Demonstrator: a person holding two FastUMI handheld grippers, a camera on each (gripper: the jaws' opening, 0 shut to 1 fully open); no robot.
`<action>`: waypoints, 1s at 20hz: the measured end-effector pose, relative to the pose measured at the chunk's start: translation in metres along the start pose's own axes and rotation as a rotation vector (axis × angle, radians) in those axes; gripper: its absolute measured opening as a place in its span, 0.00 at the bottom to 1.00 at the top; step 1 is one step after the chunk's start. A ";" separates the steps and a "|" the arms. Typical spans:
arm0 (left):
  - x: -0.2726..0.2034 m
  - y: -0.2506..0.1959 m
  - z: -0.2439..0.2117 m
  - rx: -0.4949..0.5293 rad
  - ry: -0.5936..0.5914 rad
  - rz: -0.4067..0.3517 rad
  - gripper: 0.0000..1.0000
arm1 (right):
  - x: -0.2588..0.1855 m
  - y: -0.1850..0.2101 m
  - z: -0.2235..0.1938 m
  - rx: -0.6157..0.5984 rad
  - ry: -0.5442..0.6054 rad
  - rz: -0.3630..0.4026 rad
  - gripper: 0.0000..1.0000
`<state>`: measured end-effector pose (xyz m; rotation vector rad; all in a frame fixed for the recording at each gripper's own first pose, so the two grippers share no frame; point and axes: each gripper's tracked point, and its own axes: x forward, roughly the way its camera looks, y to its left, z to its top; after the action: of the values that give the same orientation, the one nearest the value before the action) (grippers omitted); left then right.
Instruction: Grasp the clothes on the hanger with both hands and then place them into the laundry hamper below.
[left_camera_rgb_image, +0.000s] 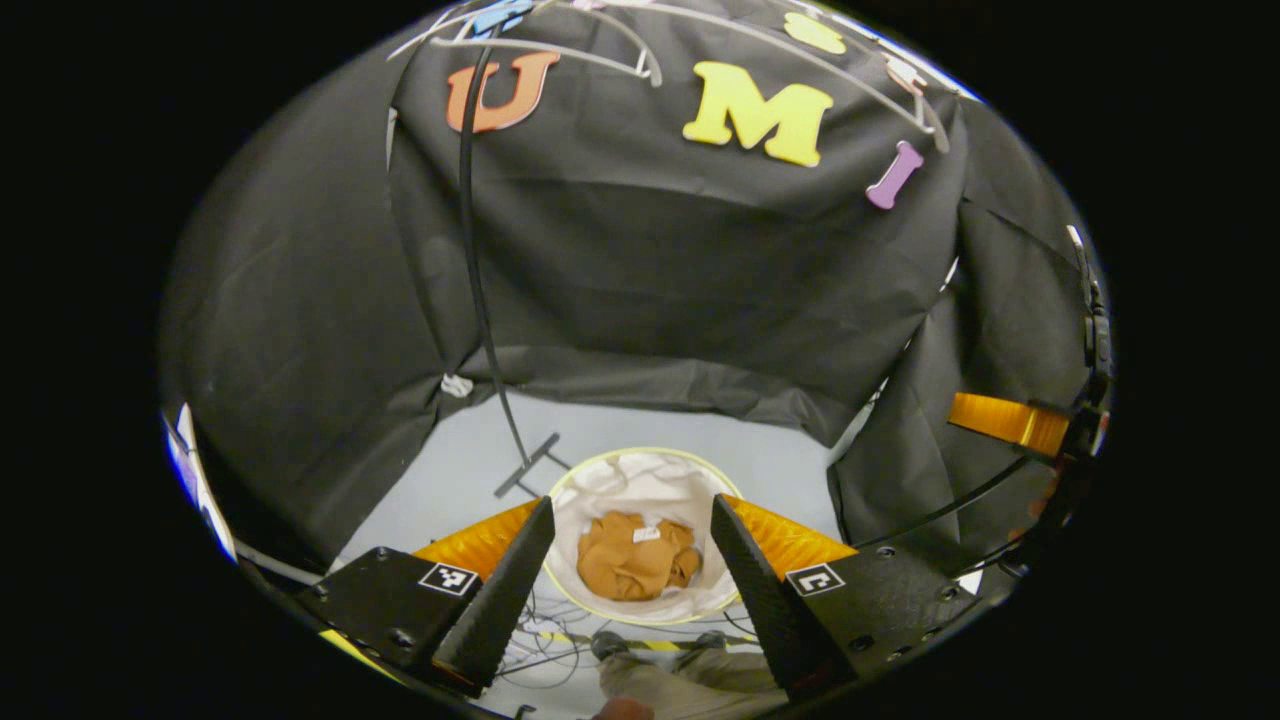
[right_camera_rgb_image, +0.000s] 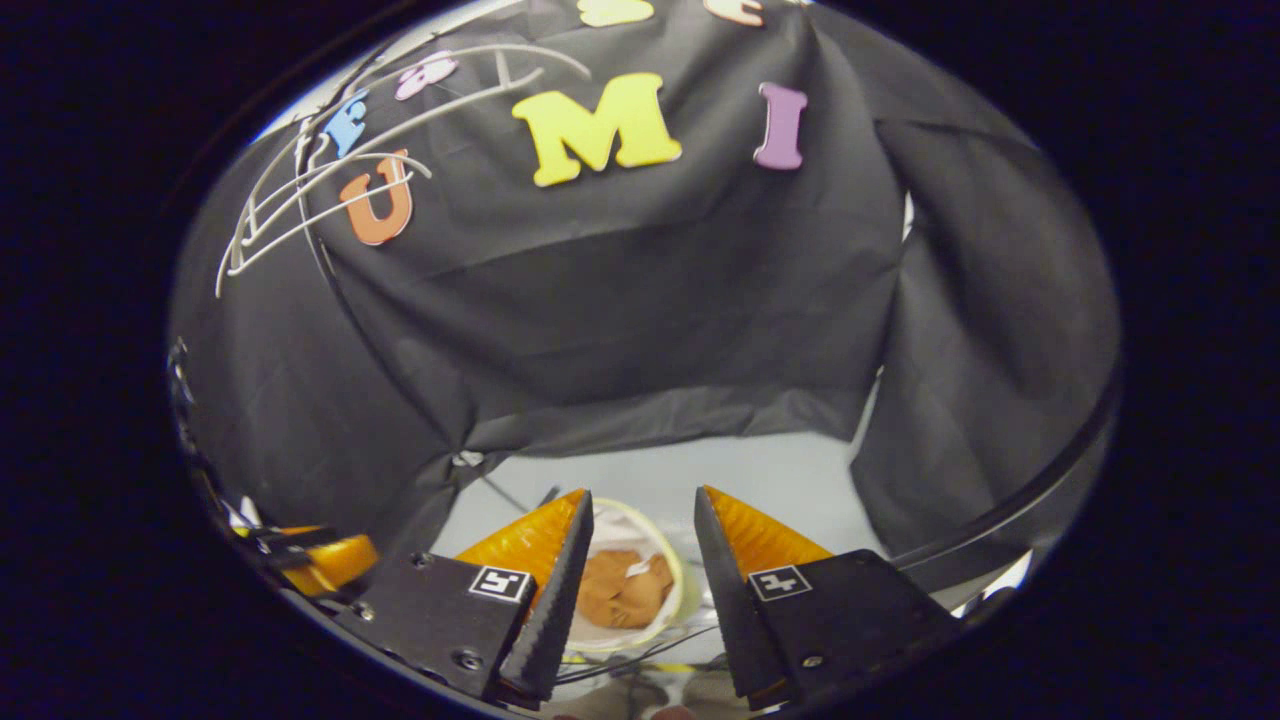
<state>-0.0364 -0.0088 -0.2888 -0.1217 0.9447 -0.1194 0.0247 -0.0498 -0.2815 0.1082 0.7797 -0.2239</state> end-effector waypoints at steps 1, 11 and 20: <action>-0.008 0.000 0.013 0.019 -0.044 -0.002 0.96 | -0.010 -0.003 0.009 -0.001 -0.043 -0.016 0.66; -0.072 -0.017 0.086 0.182 -0.400 -0.062 1.00 | -0.127 -0.007 0.060 0.008 -0.432 -0.111 0.66; -0.169 -0.039 0.107 0.138 -0.585 -0.026 0.95 | -0.241 -0.031 0.075 0.002 -0.630 -0.027 0.67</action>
<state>-0.0493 -0.0150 -0.0851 -0.0363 0.3498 -0.1613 -0.0971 -0.0549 -0.0586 0.0240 0.1536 -0.2660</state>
